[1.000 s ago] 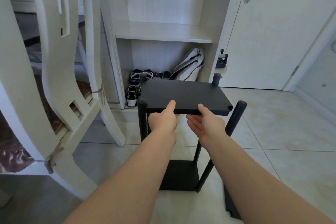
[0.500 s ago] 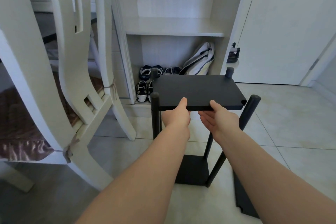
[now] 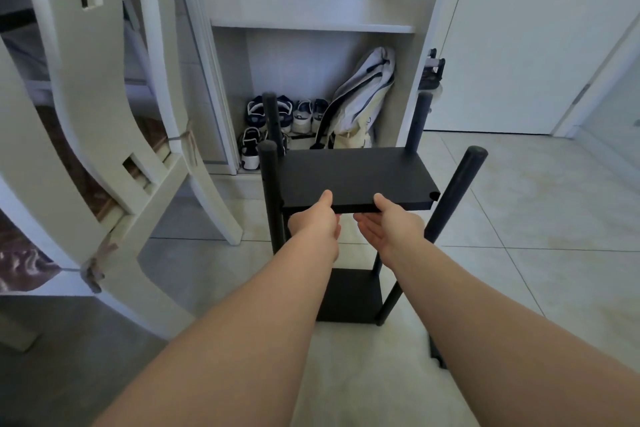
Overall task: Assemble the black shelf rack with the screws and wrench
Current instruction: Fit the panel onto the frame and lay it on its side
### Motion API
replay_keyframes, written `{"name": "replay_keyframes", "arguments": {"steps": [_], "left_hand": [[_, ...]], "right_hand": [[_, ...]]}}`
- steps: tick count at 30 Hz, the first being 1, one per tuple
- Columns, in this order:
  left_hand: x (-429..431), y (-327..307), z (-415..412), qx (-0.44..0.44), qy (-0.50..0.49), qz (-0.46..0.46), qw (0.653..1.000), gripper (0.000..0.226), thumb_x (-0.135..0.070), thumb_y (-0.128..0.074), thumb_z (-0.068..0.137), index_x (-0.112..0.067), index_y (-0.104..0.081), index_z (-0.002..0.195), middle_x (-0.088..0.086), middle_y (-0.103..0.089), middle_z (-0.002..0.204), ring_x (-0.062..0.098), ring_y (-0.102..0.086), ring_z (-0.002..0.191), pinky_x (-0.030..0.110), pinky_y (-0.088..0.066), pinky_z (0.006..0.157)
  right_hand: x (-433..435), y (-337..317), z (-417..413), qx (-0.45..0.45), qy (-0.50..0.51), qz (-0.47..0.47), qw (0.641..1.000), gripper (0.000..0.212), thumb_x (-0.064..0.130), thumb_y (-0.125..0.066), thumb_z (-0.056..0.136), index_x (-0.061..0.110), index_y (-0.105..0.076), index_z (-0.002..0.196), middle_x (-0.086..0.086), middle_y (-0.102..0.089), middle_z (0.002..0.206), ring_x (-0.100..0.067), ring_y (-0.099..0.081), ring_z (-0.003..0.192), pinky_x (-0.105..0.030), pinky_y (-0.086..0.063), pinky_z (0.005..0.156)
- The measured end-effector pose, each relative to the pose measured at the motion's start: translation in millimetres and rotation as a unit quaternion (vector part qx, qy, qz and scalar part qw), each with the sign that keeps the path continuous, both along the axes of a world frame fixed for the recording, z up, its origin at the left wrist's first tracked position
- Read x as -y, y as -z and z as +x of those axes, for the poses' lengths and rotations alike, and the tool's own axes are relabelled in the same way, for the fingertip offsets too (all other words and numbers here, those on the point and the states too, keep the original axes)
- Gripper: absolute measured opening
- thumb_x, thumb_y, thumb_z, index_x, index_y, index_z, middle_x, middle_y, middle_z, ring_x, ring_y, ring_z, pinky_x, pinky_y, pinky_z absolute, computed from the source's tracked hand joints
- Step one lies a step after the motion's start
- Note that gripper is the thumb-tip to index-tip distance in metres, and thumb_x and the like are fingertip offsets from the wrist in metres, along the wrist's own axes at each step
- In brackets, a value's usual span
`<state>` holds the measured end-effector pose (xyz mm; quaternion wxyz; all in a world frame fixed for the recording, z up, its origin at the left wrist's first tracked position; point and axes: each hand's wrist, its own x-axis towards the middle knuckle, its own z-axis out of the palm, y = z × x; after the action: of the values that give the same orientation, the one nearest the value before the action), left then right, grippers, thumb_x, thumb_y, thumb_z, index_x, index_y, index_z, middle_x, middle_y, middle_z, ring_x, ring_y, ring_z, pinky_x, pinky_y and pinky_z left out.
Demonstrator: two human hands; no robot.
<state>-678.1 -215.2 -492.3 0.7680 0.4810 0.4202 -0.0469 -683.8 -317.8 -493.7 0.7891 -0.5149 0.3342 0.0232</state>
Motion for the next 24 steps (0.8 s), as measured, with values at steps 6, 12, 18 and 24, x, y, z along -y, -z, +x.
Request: {"name": "replay_keyframes", "arguments": {"steps": [6,12,18,24], "left_hand": [[6,39,-2,-0.023,-0.053,0.005,0.998,0.034,-0.039,-0.079,0.083,-0.016,-0.055,0.092,0.001,-0.066,0.08,0.013,-0.065,0.071,0.03,-0.053,0.063],[20,83,-15,-0.016,-0.065,0.039,0.997,0.026,-0.033,-0.078,0.085,-0.02,-0.059,0.074,-0.002,-0.068,0.074,0.012,-0.067,0.07,0.03,-0.054,0.069],[29,101,-19,-0.026,-0.05,0.039,0.998,0.028,-0.031,-0.074,0.089,-0.019,-0.057,0.071,-0.002,-0.067,0.072,0.014,-0.068,0.073,0.034,-0.057,0.076],[28,109,-23,-0.034,-0.051,0.016,0.998,0.026,-0.031,-0.072,0.091,-0.017,-0.059,0.072,0.0,-0.069,0.075,0.016,-0.068,0.074,0.035,-0.058,0.08]], "right_hand": [[-9,40,-5,-0.027,0.03,0.025,0.999,0.025,0.02,-0.07,0.096,0.006,-0.063,0.115,-0.013,-0.076,0.088,-0.019,-0.077,0.072,-0.026,-0.061,0.058],[-9,77,-21,-0.038,0.065,0.042,0.996,0.015,0.018,-0.069,0.097,0.005,-0.065,0.102,-0.013,-0.076,0.085,-0.02,-0.077,0.07,-0.027,-0.062,0.063],[2,90,-25,-0.048,0.063,0.027,0.996,0.012,0.017,-0.066,0.098,0.005,-0.064,0.096,-0.015,-0.075,0.088,-0.021,-0.076,0.077,-0.026,-0.059,0.062],[3,100,-25,-0.059,0.048,0.017,0.997,0.012,0.017,-0.066,0.099,0.006,-0.063,0.099,-0.016,-0.075,0.093,-0.023,-0.076,0.081,-0.028,-0.059,0.063]]}}
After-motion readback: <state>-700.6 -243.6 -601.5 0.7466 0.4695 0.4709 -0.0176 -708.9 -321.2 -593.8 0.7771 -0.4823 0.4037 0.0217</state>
